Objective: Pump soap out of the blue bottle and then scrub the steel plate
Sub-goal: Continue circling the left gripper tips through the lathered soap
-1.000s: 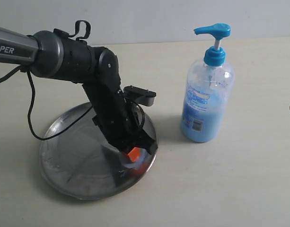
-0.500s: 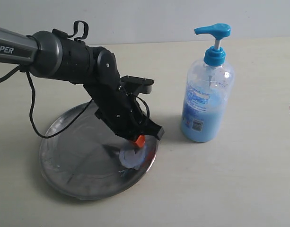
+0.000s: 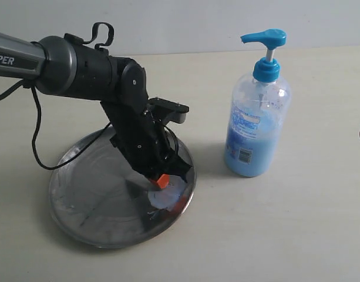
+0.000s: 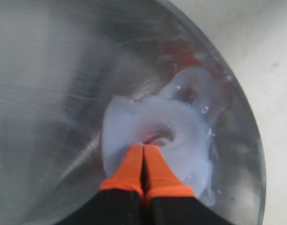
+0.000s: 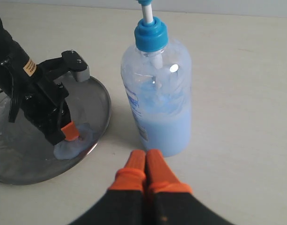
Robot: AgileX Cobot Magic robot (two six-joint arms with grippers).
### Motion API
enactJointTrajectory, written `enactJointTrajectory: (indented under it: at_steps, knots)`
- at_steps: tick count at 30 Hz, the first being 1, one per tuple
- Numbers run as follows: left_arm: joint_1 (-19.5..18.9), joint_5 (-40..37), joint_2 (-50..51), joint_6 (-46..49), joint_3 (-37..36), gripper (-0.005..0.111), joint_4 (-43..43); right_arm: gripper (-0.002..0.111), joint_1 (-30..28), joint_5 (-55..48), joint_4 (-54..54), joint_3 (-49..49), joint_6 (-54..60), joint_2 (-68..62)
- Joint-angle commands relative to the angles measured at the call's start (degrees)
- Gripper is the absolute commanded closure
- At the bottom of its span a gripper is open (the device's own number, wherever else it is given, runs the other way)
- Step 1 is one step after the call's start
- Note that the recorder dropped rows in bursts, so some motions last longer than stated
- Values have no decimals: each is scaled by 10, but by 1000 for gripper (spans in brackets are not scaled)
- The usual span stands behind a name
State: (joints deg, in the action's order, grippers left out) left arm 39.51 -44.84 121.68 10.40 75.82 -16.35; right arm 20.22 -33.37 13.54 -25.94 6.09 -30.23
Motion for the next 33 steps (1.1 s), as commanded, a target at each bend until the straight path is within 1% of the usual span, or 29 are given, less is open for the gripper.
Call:
enactJointTrajectory:
  at_steps: [1, 4, 7, 10, 12, 14, 17, 20, 22, 28, 33]
  knots:
    - [-2, 40, 20, -36, -11, 106, 15, 108, -2, 1, -2, -2, 4, 2]
    - [-2, 47, 20, -17, -11, 106, -44, 108, -2, 1, -2, -2, 4, 2]
    - [-2, 37, 20, 38, -11, 106, -112, 108, -2, 1, -2, -2, 4, 2]
    - [-1, 15, 20, 83, -11, 106, -151, 108, -2, 1, -2, -2, 4, 2]
    - [-1, -7, 20, 94, -11, 106, -157, 108, -2, 1, -2, -2, 4, 2]
    - [-1, -28, 20, 103, -11, 106, -150, 108, -2, 1, -2, -2, 4, 2]
    - [-1, -49, 20, 103, -11, 106, -118, 108, -2, 1, -2, -2, 4, 2]
    - [-1, -57, 20, 101, -11, 106, -88, 108, -2, 1, -2, -2, 4, 2]
    - [-2, -57, 20, 82, -11, 106, -69, 108, -2, 1, -2, -2, 4, 2]
    - [-6, -42, 20, 26, -11, 106, 8, 108, -2, 1, -2, -2, 4, 2]
    - [-7, -3, 20, 0, -11, 106, 12, 108, -2, 1, -2, -2, 4, 2]
